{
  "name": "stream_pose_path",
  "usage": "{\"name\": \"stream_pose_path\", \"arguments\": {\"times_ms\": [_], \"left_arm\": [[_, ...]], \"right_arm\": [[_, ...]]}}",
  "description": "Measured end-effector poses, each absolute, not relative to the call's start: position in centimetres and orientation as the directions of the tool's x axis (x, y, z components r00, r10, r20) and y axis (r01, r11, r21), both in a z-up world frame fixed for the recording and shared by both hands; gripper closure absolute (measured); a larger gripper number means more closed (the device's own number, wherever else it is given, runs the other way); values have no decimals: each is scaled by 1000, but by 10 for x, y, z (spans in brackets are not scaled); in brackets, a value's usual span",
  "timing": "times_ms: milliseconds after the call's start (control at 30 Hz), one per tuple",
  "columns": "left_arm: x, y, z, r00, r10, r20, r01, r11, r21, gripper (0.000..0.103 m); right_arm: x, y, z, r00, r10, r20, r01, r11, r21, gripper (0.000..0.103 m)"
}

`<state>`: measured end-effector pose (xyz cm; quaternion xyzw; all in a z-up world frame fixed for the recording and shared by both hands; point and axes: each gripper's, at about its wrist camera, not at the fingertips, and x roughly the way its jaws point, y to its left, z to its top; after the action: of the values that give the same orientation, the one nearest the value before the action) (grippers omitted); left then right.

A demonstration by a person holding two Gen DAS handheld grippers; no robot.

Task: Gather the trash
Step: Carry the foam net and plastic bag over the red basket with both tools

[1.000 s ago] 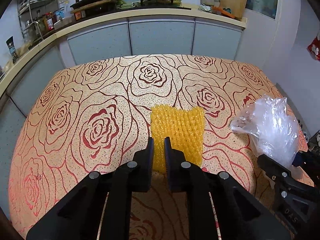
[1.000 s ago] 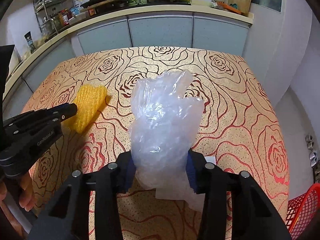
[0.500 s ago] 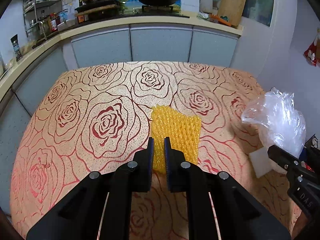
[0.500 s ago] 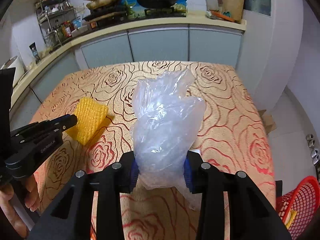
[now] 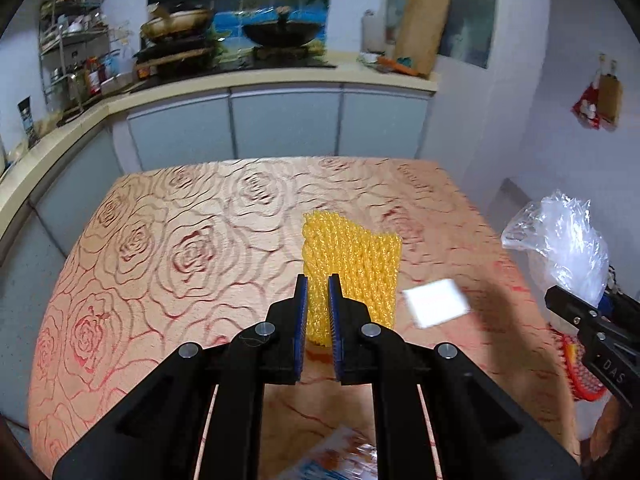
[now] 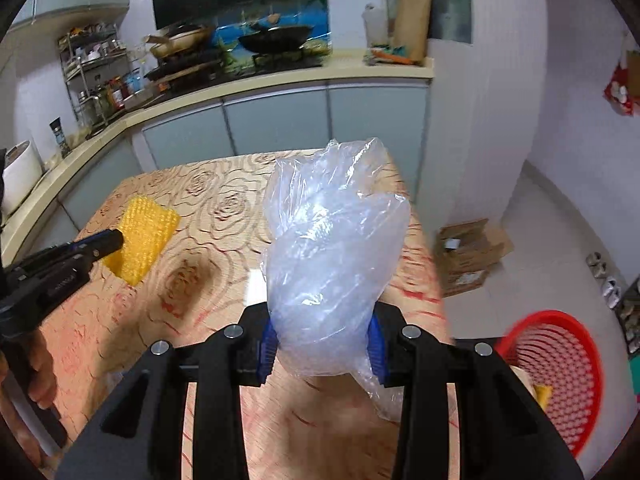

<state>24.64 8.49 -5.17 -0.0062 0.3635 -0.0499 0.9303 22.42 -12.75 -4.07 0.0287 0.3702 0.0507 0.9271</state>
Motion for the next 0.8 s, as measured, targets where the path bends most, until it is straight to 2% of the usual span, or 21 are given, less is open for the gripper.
{"name": "stream_pose_path", "arguments": {"times_ms": [333, 800], "left_arm": [[211, -8, -32, 725, -247, -643, 267, 961, -68, 92], [190, -148, -57, 641, -369, -673, 436, 897, -77, 92]], "right_arm": [[169, -205, -29, 750, 3, -661, 68, 994, 82, 68], [113, -310, -40, 731, -115, -672, 234, 968, 89, 68]]}}
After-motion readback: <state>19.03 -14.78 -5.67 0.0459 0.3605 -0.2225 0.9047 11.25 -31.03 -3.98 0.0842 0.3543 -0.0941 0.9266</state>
